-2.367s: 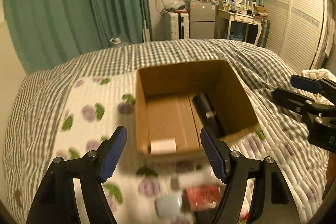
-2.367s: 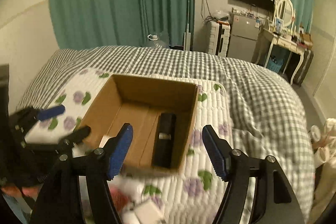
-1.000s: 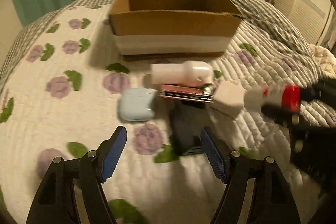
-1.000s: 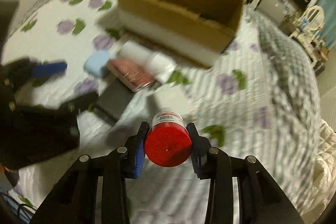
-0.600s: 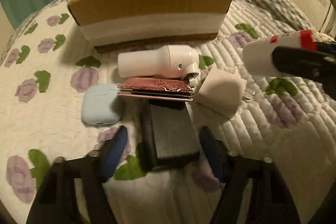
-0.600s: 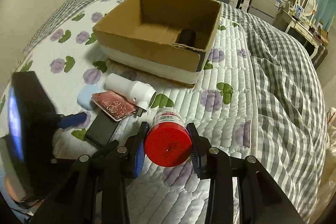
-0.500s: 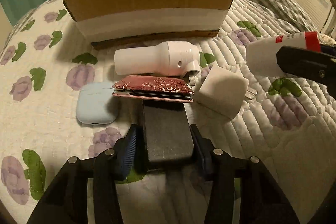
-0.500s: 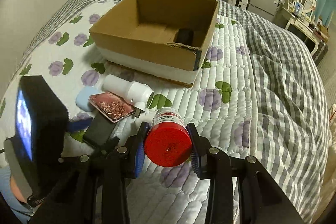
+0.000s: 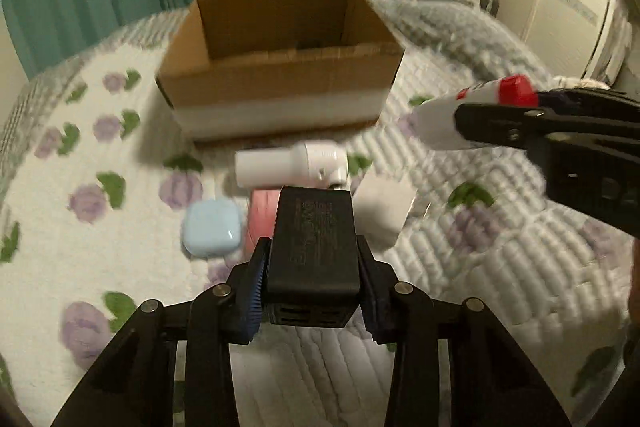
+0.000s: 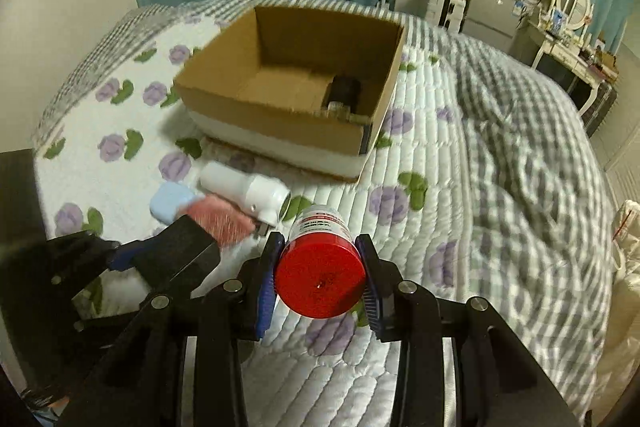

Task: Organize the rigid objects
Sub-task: 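Grasp the black power bank with left tool while right tool grasps the red-capped bottle, then lower both held items into the box and open both tools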

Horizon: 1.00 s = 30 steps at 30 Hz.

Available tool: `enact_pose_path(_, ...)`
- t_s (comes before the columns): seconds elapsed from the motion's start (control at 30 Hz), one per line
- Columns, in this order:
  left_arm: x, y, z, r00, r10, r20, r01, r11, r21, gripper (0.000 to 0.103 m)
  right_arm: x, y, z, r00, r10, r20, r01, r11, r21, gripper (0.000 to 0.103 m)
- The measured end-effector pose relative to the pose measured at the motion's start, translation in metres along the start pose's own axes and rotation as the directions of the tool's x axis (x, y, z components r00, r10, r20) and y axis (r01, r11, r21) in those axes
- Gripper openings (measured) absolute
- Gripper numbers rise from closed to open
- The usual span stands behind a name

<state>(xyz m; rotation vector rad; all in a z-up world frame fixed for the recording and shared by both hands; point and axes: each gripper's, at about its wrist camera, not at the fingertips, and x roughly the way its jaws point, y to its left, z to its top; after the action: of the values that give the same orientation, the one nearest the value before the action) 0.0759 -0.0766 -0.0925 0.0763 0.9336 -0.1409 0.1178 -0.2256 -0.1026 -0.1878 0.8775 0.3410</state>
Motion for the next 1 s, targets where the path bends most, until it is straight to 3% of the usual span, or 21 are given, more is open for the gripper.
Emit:
enact_pose_path(0.27, -0.037, 0.011, 0.044, 0.991, 0.007, 0.135, -0.007, 1.0, -0.005, 0.039, -0.036, 0.006, 0.035, 0.996, -0.012, 0.093, 0.013, 1.0, -0.015, 0.036)
enact_pose_path(0.47, -0.041, 0.029, 0.087, 0.977, 0.052, 0.207, -0.053, 0.999, 0.0, 0.039, -0.043, 0.005, 0.079, 0.986, 0.0, 0.165, 0.004, 1.0, -0.023, 0.036)
enact_pose_path(0.67, -0.015, 0.049, 0.132, 0.969, 0.11, 0.219, -0.113, 0.994, -0.001, 0.04, -0.024, -0.005, 0.12, 0.977, 0.008, 0.211, -0.007, 1.0, -0.007, 0.036)
enact_pose_path(0.83, 0.025, 0.063, 0.162, 0.976, 0.093, 0.197, -0.09, 0.996, -0.024, 0.04, 0.018, -0.014, 0.151, 0.977, 0.087, 0.193, -0.093, 0.995, 0.024, 0.036)
enact_pose_path(1.0, 0.071, 0.068, 0.179, 0.985, 0.05, 0.167, -0.052, 0.999, 0.01, 0.04, 0.067, -0.019, 0.174, 0.986, 0.047, 0.161, -0.051, 0.999, 0.019, 0.036)
